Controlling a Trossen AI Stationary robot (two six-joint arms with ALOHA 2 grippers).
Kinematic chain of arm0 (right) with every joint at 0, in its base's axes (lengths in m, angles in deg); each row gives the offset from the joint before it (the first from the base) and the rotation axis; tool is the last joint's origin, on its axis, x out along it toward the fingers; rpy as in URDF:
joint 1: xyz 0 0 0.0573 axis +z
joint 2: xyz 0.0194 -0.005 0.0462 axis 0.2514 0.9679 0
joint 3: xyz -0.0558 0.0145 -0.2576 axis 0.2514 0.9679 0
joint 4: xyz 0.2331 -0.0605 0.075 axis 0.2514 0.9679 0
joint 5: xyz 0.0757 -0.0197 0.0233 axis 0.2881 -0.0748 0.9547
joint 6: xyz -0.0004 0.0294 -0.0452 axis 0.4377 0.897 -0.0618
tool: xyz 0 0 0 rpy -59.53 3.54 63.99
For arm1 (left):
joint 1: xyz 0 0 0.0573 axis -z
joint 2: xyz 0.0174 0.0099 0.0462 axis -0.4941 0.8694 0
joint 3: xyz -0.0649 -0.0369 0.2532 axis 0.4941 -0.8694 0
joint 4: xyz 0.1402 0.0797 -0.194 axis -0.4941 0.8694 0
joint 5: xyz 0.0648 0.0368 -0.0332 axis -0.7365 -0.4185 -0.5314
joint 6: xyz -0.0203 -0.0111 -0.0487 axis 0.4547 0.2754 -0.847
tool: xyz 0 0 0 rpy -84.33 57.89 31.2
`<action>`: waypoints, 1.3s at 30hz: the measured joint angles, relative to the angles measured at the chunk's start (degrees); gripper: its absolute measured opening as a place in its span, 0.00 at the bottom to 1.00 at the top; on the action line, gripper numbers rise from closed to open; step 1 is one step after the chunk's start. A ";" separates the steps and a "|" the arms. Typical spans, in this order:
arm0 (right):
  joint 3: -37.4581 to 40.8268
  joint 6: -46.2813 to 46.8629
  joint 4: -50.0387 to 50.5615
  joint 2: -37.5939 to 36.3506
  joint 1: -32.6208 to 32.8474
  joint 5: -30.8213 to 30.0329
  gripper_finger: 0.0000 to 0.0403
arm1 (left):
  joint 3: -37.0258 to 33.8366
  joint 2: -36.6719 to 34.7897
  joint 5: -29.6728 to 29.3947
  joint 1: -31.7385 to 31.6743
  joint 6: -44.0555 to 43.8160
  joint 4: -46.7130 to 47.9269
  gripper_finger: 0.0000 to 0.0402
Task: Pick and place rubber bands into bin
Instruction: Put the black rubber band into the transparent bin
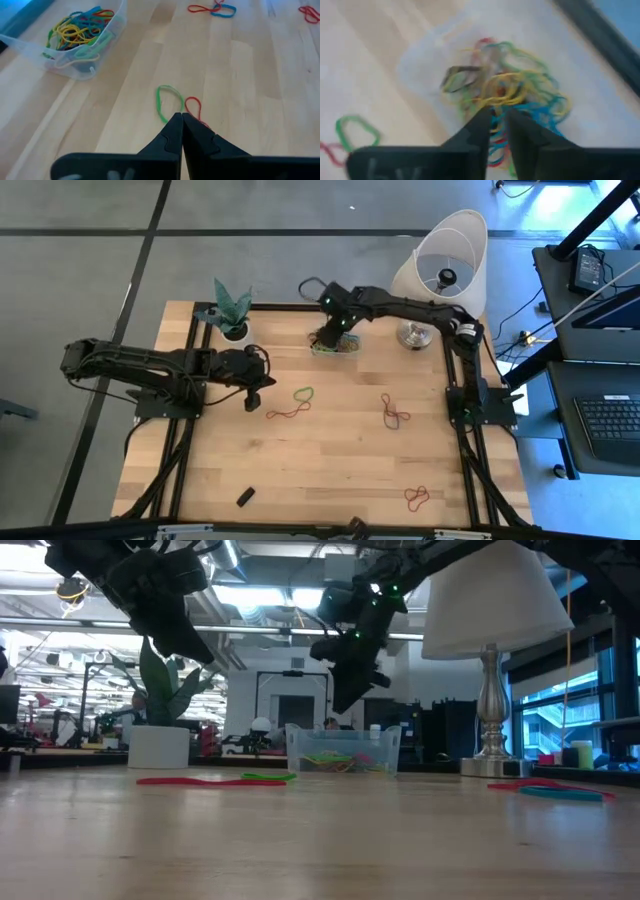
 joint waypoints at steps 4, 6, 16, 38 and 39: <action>0.02 -3.28 -0.34 -1.38 3.64 -1.80 0.03 | 1.42 0.00 -1.66 3.31 2.41 1.53 0.01; 0.00 -4.34 -0.52 -2.63 5.73 -2.39 0.02 | 3.23 0.42 -5.06 6.37 3.26 3.30 0.01; 5.48 -9.63 -1.34 -11.07 17.37 -4.75 0.01 | 11.43 8.23 -19.51 19.30 -6.01 7.74 0.01; 61.63 18.59 -25.19 -55.79 40.74 -7.01 0.01 | 40.86 40.75 -10.22 34.03 -65.70 43.06 0.01; 62.19 18.84 -25.23 -55.97 41.17 -7.04 0.01 | 41.02 41.72 -9.03 34.88 -68.70 43.52 0.01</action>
